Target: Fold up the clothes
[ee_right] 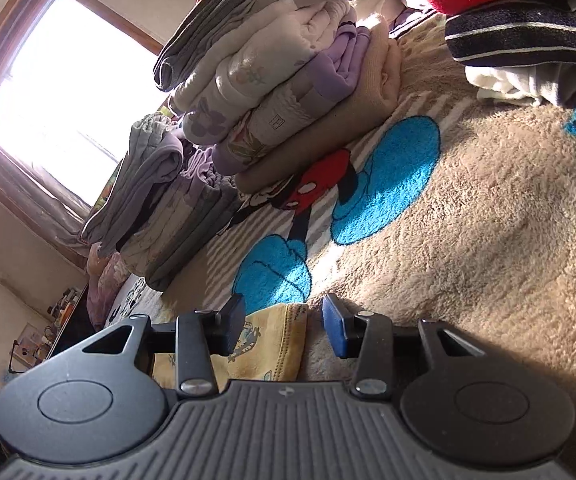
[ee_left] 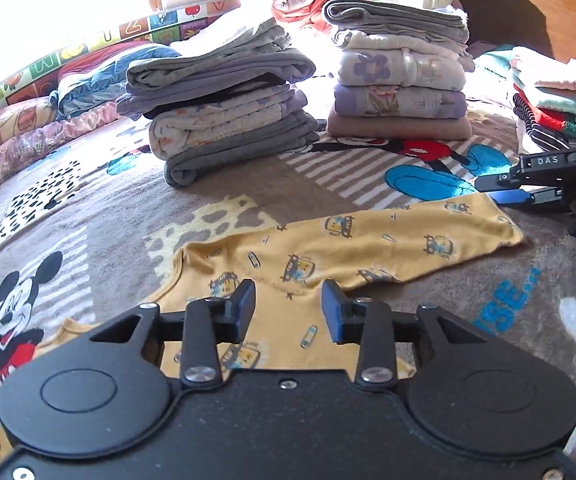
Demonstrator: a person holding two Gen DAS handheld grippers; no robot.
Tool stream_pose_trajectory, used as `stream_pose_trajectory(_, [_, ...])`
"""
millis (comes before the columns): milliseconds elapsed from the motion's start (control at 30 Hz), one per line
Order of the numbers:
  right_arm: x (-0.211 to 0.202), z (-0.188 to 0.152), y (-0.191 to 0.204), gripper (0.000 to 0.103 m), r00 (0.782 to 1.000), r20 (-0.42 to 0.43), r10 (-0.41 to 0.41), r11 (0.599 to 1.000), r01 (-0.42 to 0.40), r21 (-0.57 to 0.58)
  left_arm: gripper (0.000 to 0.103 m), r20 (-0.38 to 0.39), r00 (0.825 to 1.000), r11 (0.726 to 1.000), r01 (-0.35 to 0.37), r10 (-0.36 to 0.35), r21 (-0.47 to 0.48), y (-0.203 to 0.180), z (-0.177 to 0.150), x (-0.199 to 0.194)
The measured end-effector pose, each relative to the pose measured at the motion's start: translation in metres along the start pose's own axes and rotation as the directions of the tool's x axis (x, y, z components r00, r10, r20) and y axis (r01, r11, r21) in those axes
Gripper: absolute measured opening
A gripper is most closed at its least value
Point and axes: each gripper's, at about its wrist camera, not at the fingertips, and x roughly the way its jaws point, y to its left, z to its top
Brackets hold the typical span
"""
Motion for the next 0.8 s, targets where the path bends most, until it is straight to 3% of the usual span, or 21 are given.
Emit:
stream_pose_trajectory(33, [0.005,0.002,0.002,0.042,1.000,-0.014,0.001,1.000,-0.002,-0.021,0.036,-0.003,1.000,1.000,-0.012,0.012,-0.015,-0.004,-0.007,-0.004])
stream_pose_trajectory(133, [0.013,0.003,-0.002,0.011,0.997,-0.070,0.032,0.999,-0.032,-0.004,0.036,-0.025,1.000,0.999,-0.017,0.016,-0.047,-0.012,-0.023,-0.010])
stream_pose_trajectory(167, [0.012,0.003,-0.002,0.011,0.997,-0.063,0.035,0.999,-0.035,-0.001,0.038,-0.027,1.000,0.999,-0.017,0.015,-0.051,-0.014,-0.027,-0.011])
stream_pose_trajectory(233, [0.004,0.004,0.000,0.011,1.000,-0.012,0.014,1.000,-0.014,-0.013,0.040,-0.034,0.999,0.998,-0.018,0.016,-0.063,-0.018,-0.036,-0.012])
stream_pose_trajectory(400, [0.004,0.005,-0.002,0.012,0.999,-0.008,-0.053,0.999,0.052,-0.013,0.043,-0.058,0.998,0.991,-0.034,0.027,-0.131,-0.013,-0.052,-0.008])
stream_pose_trajectory(500, [-0.007,0.002,0.012,0.028,0.991,0.050,-0.125,0.988,0.129,-0.086,0.043,-0.042,0.998,0.982,-0.052,0.045,-0.179,0.001,-0.053,-0.013])
stream_pose_trajectory(533, [-0.012,0.001,0.017,0.041,0.987,0.082,-0.136,0.983,0.145,-0.113,0.043,-0.033,0.998,0.975,-0.059,0.053,-0.213,0.008,-0.053,-0.015])
stream_pose_trajectory(567, [-0.017,0.000,0.025,0.046,0.982,0.124,-0.142,0.975,0.161,-0.154,0.043,-0.022,0.998,0.966,-0.061,0.058,-0.253,0.017,-0.052,-0.017])
stream_pose_trajectory(667, [-0.022,-0.008,0.056,0.046,0.984,0.164,-0.064,0.944,0.113,-0.309,0.043,-0.012,0.999,0.945,-0.054,0.053,-0.324,0.035,-0.050,-0.017])
stream_pose_trajectory(733, [-0.015,-0.017,0.077,0.042,0.991,0.129,-0.019,0.905,0.072,-0.419,0.043,-0.017,0.997,0.933,-0.072,0.070,-0.353,0.044,-0.051,-0.016])
stream_pose_trajectory(800, [0.000,-0.022,0.082,0.040,0.995,0.075,-0.073,0.881,0.099,-0.462,0.043,-0.022,0.997,0.920,-0.078,0.075,-0.385,0.052,-0.055,-0.018])
